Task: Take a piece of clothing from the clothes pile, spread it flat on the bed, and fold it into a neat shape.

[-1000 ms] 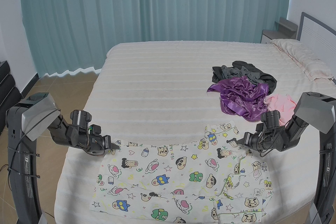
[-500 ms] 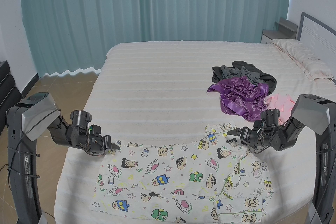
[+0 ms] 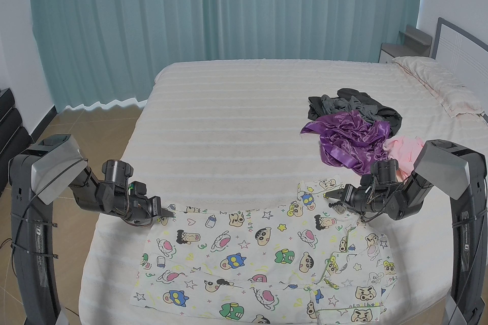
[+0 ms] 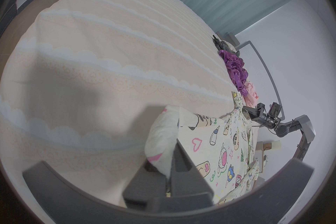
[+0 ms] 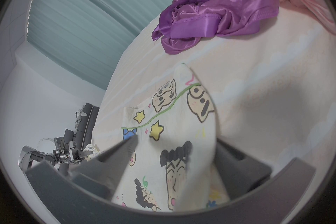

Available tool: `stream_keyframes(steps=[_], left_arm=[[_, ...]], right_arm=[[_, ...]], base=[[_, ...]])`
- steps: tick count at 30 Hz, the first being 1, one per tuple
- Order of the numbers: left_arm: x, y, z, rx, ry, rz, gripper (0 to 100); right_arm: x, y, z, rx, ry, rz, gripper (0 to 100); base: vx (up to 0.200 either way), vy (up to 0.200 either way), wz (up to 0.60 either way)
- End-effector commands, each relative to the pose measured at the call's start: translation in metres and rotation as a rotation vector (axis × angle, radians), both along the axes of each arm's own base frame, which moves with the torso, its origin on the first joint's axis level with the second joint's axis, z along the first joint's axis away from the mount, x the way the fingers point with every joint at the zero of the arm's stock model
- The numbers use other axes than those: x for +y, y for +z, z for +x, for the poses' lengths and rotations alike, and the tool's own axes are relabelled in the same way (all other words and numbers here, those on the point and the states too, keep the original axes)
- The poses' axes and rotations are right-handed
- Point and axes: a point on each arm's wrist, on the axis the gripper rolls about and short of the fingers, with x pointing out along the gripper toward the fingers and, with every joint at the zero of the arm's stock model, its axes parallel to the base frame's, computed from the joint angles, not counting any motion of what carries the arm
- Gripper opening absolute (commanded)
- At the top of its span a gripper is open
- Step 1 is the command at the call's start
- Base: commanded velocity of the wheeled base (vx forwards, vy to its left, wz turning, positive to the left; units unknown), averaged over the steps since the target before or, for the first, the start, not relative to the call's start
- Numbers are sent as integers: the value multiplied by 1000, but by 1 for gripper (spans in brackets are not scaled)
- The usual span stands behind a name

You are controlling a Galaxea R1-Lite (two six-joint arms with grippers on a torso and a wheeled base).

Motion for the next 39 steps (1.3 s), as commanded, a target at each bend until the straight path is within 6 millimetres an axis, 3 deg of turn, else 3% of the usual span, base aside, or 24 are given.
stream_keyframes(steps=[1,10,17,31,39], left_arm=[[0,1,0,-1,0,-2,0],[0,8,1,-4,30,-1,0],[0,27,4,-50,126,31,0],[-2,60,-18,-93,110,36,0],[0,60,-41,-93,49,87,0]], right_arm=[[-5,-3,1,-8,-30,29,0],[-12,5,-6,-71,-12,89,0],[-16,12,-13,-104,10,111,0],[-18,45,-36,-145,60,142,0],[-18,60,-59,-137,132,180,0]], base=[[0,0,0],[0,0,0],[0,0,0],[0,0,0],[0,0,0]])
